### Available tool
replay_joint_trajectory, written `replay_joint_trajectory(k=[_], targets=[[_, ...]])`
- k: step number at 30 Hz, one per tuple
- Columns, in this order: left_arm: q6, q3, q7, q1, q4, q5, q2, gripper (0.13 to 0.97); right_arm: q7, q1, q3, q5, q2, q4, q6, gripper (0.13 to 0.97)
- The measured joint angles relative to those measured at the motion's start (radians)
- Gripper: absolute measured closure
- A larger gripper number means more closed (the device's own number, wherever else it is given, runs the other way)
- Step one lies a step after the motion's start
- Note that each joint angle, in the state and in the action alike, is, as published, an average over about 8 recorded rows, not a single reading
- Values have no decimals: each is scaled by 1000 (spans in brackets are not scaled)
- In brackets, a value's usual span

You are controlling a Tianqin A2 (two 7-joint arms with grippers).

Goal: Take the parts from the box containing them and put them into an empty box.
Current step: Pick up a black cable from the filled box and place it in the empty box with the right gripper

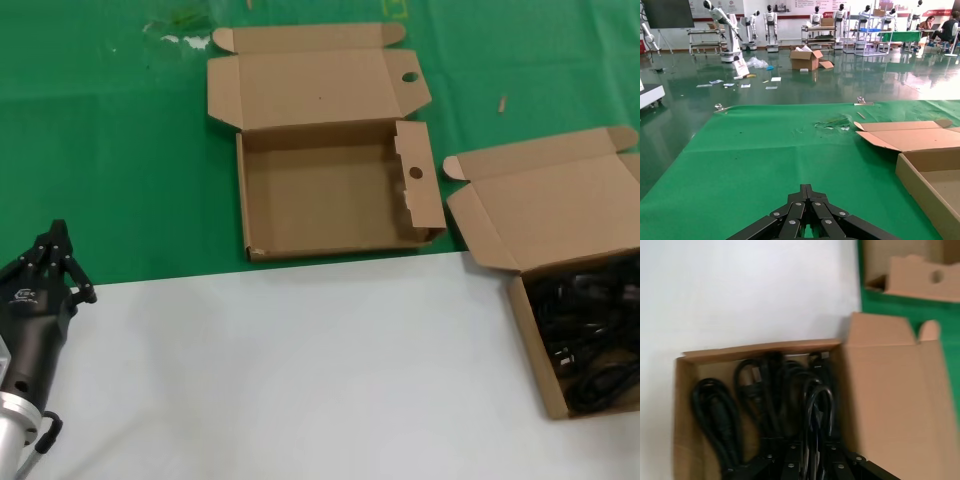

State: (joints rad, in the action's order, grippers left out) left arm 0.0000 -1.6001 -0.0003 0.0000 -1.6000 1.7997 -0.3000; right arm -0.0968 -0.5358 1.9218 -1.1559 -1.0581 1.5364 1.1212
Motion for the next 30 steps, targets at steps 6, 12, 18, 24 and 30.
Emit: replay_joint_trajectory(k=[6,12,18,24,30], targets=[[0,0,0,0,0,0,0,957,-41,-104,-4,-3,8,44,72,903],[0,0,0,0,0,0,0,957,-89,-257,15,13,76,82,136,906],[0,0,0,0,0,0,0,957,-137,-409,59,59,211,91,152,906],[0,0,0,0,0,0,0,957,-168,-502,116,120,365,64,121,906],[0,0,0,0,0,0,0,957,-148,-541,180,186,512,-28,48,906]])
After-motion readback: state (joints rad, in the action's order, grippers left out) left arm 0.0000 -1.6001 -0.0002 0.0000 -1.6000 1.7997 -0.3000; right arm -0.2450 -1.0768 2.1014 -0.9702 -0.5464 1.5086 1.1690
